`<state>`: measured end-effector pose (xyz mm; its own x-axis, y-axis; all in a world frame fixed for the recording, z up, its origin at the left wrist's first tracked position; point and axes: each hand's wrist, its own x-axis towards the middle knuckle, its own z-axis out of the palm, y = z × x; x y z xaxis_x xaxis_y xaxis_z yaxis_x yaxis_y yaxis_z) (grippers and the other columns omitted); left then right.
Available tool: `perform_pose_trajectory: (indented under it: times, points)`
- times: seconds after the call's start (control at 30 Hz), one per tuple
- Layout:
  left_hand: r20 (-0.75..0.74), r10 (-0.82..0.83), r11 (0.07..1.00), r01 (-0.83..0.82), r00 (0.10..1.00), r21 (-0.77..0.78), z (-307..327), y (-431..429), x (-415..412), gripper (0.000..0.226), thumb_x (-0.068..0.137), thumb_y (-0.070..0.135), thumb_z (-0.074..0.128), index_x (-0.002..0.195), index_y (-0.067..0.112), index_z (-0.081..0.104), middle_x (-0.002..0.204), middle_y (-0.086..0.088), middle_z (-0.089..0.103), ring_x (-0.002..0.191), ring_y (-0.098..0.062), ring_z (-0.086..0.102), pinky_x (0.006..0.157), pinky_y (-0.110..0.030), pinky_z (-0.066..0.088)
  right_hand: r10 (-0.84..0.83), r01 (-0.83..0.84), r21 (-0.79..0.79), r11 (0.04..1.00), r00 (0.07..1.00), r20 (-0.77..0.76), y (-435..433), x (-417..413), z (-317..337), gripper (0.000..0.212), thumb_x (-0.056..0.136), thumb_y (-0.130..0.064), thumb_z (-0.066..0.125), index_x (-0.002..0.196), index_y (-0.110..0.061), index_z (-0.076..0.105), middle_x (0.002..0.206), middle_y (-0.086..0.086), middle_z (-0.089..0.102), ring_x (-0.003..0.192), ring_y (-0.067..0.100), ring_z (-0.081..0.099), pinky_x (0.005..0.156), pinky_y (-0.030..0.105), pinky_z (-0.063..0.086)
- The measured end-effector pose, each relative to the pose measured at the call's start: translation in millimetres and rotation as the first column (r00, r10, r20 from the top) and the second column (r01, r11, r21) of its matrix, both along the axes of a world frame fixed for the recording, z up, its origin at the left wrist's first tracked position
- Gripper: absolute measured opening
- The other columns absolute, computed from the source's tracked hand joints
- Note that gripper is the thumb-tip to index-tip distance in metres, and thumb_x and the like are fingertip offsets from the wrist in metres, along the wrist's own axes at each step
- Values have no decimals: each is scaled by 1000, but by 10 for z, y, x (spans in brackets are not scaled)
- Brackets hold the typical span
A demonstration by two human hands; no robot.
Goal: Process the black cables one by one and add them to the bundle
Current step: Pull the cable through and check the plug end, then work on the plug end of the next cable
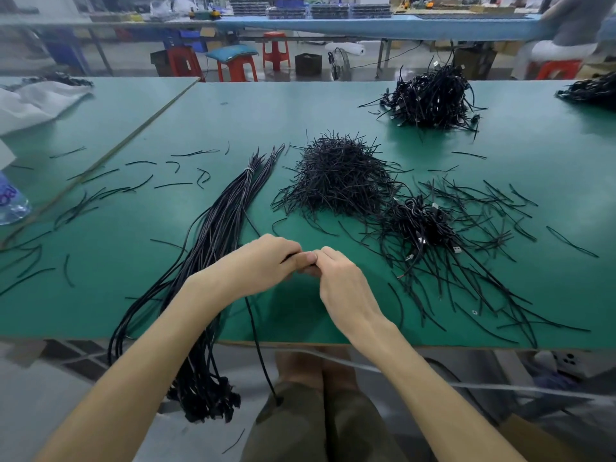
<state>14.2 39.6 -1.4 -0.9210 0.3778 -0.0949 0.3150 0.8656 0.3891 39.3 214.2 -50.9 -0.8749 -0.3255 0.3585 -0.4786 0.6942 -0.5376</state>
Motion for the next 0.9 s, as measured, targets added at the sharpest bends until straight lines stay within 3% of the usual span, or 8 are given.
perform_pose_trajectory:
  times: [0.1, 0.23, 0.4, 0.47, 0.53, 0.67, 0.8, 0.9]
  points:
    - [-4, -20, 998, 20, 1000, -51, -38, 0, -55, 57, 103, 61, 29, 80, 18, 59, 74, -3, 64, 71, -23, 62, 73, -43, 54, -5, 10, 79, 997, 998, -56, 18, -39, 24, 20, 96, 3, 53, 102, -10, 68, 91, 2, 59, 91, 23, 54, 75, 35, 46]
    - [71, -13, 985, 0, 997, 175, -105, -46, -139, 43, 108, 49, 34, 79, 30, 60, 66, 8, 55, 60, -7, 49, 63, -26, 42, 8, 12, 140, 990, 990, -144, 27, -200, 100, 17, 92, 0, 62, 94, -15, 70, 89, 0, 61, 89, 22, 54, 81, 33, 46]
    - [-71, 147, 939, -117, 987, 325, -214, -10, -320, 41, 110, 35, 38, 77, 19, 55, 79, -5, 64, 74, -25, 58, 73, -41, 45, -55, 129, 228, 965, 951, -305, -79, -489, 151, 18, 96, -12, 64, 114, -15, 68, 110, 1, 66, 108, 24, 58, 95, 35, 43]
    - [-95, 294, 869, -225, 951, 441, -252, 5, -398, 43, 111, 31, 39, 72, 20, 54, 69, 1, 58, 63, -18, 51, 62, -36, 39, -117, 202, 198, 959, 921, -371, -112, -538, 122, 48, 90, 1, 68, 136, -6, 58, 132, 10, 59, 126, 28, 54, 108, 38, 42]
    - [-23, 432, 717, -328, 901, 615, -303, -4, -456, 44, 111, 28, 41, 71, 17, 55, 62, 5, 51, 53, -11, 43, 55, -31, 33, -208, 278, 129, 952, 895, -394, -123, -535, 70, 54, 89, 1, 70, 141, -2, 52, 139, 17, 51, 130, 33, 50, 110, 43, 40]
    - [160, 509, 424, -408, 846, 808, -413, -25, -470, 43, 111, 31, 40, 73, 13, 51, 55, 12, 40, 45, -5, 32, 47, -21, 28, -313, 351, 79, 933, 900, -303, -110, -573, -4, 30, 91, -16, 75, 117, -8, 61, 116, 10, 54, 105, 28, 51, 90, 36, 39]
    - [155, 492, 402, -381, 857, 832, -475, 0, -455, 42, 111, 33, 40, 75, 12, 52, 50, 13, 36, 44, -6, 30, 45, -17, 27, -408, 409, 151, 900, 912, -42, -70, -672, -44, 24, 102, -34, 58, 117, -14, 57, 119, 5, 48, 111, 24, 42, 96, 35, 31]
    - [133, 472, 441, -364, 872, 820, -505, 5, -461, 43, 111, 35, 41, 75, 13, 52, 50, 14, 37, 45, -5, 30, 46, -16, 27, -430, 423, 171, 890, 903, 8, -71, -696, -71, 23, 105, -36, 51, 114, -17, 60, 117, 3, 49, 112, 23, 41, 97, 34, 29]
